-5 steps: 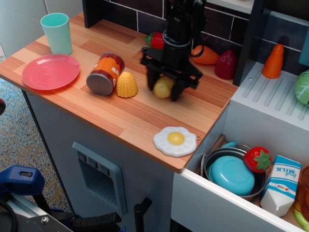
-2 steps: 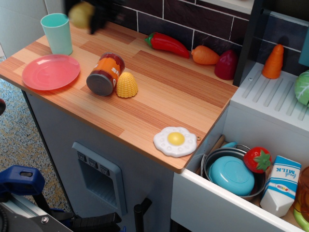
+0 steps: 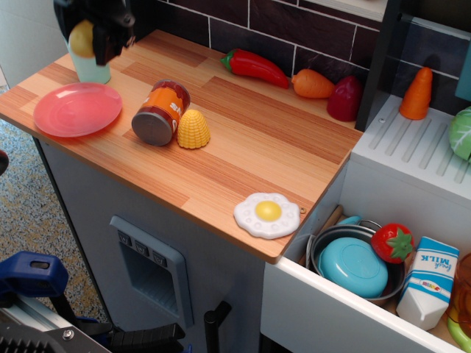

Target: Put potato on plate

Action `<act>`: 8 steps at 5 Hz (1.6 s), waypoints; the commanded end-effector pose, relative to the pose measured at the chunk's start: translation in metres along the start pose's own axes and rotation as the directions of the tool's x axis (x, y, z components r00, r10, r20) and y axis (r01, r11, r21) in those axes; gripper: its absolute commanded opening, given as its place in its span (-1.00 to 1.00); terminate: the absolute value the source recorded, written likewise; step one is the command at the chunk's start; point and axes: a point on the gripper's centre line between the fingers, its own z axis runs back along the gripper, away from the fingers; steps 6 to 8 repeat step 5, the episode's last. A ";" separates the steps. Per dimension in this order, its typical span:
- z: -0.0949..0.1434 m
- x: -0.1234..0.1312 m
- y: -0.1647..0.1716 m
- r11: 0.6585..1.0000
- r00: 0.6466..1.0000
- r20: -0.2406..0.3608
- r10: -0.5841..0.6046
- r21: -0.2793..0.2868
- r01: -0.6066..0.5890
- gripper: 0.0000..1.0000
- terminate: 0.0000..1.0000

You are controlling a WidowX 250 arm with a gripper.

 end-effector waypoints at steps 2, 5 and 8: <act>-0.030 -0.001 0.020 1.000 0.999 0.044 0.000 -0.031 0.002 -1.00 -1.00; -0.043 -0.003 0.026 0.997 0.999 0.047 -0.008 -0.071 0.011 1.00 1.00; -0.043 -0.003 0.026 0.997 0.999 0.047 -0.008 -0.071 0.011 1.00 1.00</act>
